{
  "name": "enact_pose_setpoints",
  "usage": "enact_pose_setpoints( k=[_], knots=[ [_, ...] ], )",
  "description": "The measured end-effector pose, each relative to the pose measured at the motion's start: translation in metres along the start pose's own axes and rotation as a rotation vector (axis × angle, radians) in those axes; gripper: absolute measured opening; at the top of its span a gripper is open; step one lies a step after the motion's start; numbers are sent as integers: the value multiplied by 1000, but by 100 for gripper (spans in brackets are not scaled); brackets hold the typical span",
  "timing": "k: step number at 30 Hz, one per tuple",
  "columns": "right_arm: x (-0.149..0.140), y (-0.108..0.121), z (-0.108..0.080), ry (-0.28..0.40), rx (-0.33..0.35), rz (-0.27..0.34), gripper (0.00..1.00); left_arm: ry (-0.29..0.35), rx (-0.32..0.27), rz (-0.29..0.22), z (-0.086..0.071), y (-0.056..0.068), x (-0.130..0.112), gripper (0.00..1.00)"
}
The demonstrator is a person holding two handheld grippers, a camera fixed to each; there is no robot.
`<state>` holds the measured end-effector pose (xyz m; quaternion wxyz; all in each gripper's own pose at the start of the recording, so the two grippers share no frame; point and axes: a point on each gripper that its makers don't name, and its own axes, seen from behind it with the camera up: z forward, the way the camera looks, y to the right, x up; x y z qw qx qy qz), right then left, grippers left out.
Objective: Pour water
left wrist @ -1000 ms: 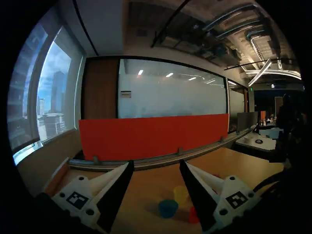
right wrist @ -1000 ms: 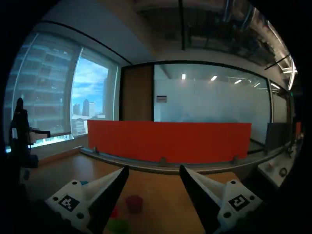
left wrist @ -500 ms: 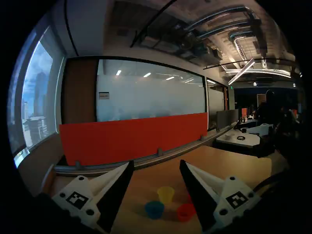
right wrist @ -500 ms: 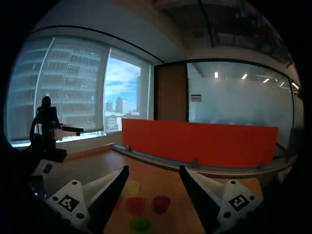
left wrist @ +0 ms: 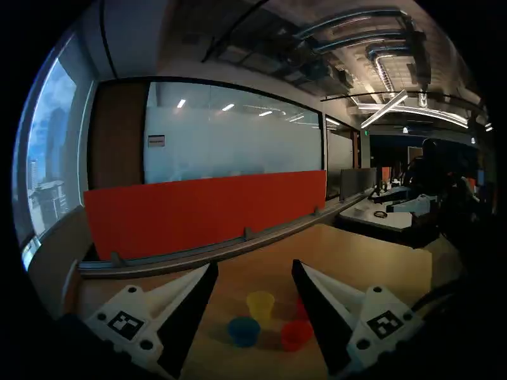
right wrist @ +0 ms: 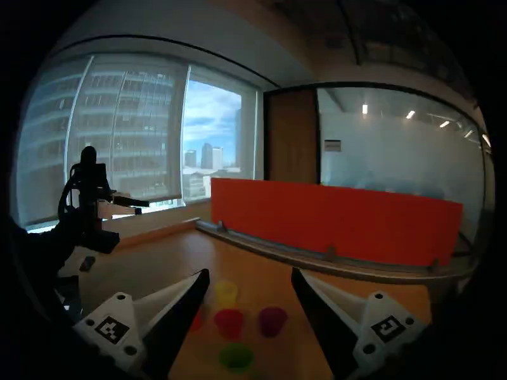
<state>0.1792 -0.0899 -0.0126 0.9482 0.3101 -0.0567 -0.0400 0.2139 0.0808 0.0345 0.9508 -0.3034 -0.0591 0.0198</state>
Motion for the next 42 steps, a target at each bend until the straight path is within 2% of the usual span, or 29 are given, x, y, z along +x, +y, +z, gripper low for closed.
enact_pose_setpoints(
  k=[8,17,26,33,42],
  knots=[
    [-29,3,3,-95,11,-15,100,-59,-32,14,8,-2,-19,86],
    [-59,-5,3,-186,38,-44,100,-155,-64,46,19,-1,-57,86],
    [-73,-6,2,-222,52,-34,100,-205,-97,66,25,5,-77,86],
    [-87,-2,4,-245,44,-38,100,-245,-94,92,32,3,-99,86],
    [-109,-4,6,-286,53,-55,100,-296,-100,99,42,4,-126,86]
  ],
)
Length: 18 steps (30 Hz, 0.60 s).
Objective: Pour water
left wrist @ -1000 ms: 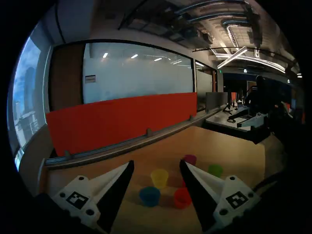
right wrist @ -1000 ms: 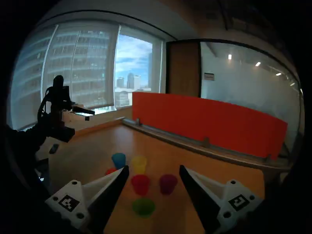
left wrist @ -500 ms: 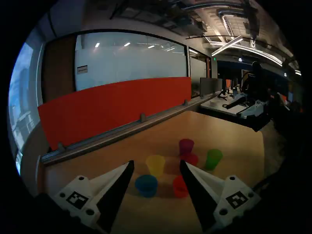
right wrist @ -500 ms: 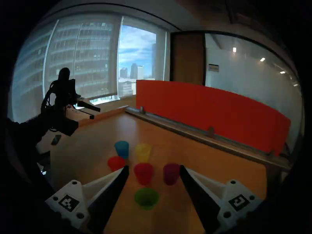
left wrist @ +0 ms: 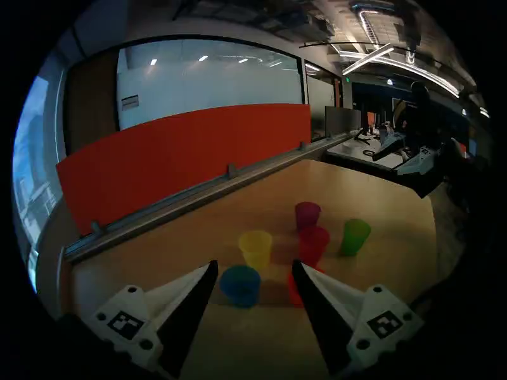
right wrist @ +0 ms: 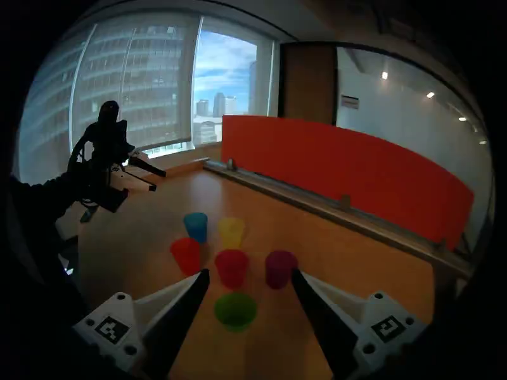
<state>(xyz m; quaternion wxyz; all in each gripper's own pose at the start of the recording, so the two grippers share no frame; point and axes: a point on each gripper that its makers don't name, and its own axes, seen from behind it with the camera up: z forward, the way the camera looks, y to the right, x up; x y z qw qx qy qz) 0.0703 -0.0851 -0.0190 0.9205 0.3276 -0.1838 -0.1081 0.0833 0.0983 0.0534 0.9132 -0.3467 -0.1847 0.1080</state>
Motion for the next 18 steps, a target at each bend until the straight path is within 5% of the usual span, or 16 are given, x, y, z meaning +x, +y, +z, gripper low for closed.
enact_pose_setpoints(
  k=[18],
  knots=[
    [-37,6,22,-68,0,14,100,-78,-19,-28,29,-8,-46,86]
  ],
)
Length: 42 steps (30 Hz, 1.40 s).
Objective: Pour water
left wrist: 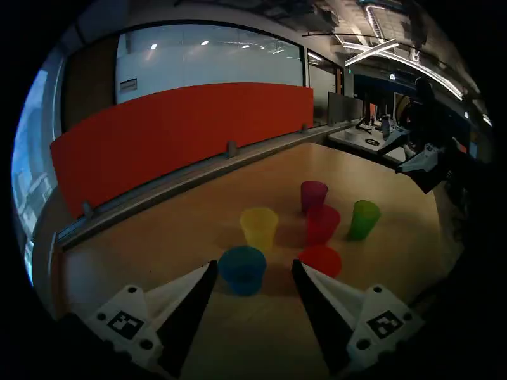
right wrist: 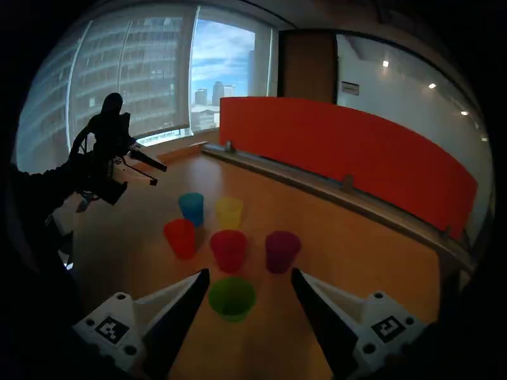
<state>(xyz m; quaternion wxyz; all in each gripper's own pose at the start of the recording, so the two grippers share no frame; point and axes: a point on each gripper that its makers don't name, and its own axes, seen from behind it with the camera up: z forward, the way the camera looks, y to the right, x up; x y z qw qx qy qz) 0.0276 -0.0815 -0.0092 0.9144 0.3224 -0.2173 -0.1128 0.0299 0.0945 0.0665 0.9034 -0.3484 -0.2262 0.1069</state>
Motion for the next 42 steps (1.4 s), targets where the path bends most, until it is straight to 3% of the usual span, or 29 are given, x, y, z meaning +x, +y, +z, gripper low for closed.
enact_pose_setpoints(
  k=[19,42],
  knots=[
    [-27,2,19,-46,3,19,100,-83,-27,-11,29,-3,-41,86],
    [-33,12,27,-60,-5,35,100,-143,-38,-16,73,-20,-62,86]
  ],
)
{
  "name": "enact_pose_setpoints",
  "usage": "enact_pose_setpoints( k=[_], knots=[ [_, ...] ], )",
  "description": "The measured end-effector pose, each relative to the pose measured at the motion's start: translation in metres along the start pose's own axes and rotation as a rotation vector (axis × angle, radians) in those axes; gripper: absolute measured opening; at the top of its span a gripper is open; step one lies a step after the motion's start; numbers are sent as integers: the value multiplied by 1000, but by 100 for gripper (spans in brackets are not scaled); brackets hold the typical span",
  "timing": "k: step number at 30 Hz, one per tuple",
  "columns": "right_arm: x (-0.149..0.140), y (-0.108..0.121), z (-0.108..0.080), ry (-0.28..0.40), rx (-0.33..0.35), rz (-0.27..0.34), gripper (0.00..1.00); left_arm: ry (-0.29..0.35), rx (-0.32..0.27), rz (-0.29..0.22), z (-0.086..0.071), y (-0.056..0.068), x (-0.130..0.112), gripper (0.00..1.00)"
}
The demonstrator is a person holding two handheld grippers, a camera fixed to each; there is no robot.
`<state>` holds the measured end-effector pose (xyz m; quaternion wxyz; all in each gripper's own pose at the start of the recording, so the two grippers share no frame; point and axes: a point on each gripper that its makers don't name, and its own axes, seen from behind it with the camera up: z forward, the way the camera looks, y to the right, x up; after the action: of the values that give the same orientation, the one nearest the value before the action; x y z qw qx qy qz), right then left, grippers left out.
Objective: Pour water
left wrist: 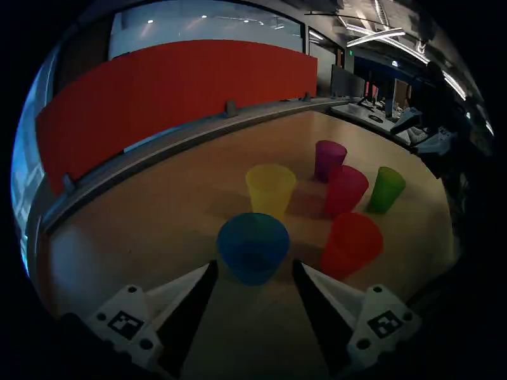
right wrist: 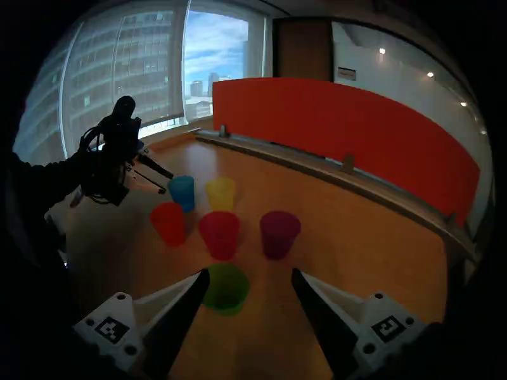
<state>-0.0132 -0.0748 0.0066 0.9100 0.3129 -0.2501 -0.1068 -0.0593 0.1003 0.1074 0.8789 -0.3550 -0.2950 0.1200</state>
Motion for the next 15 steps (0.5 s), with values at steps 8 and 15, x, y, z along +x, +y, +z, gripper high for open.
enact_pose_setpoints(
  k=[8,15],
  knots=[
    [-2,3,1,-6,-5,6,100,-10,-6,-4,15,-4,0,86],
    [-1,5,3,-9,-7,8,100,-7,-19,-2,26,-4,4,86]
  ],
)
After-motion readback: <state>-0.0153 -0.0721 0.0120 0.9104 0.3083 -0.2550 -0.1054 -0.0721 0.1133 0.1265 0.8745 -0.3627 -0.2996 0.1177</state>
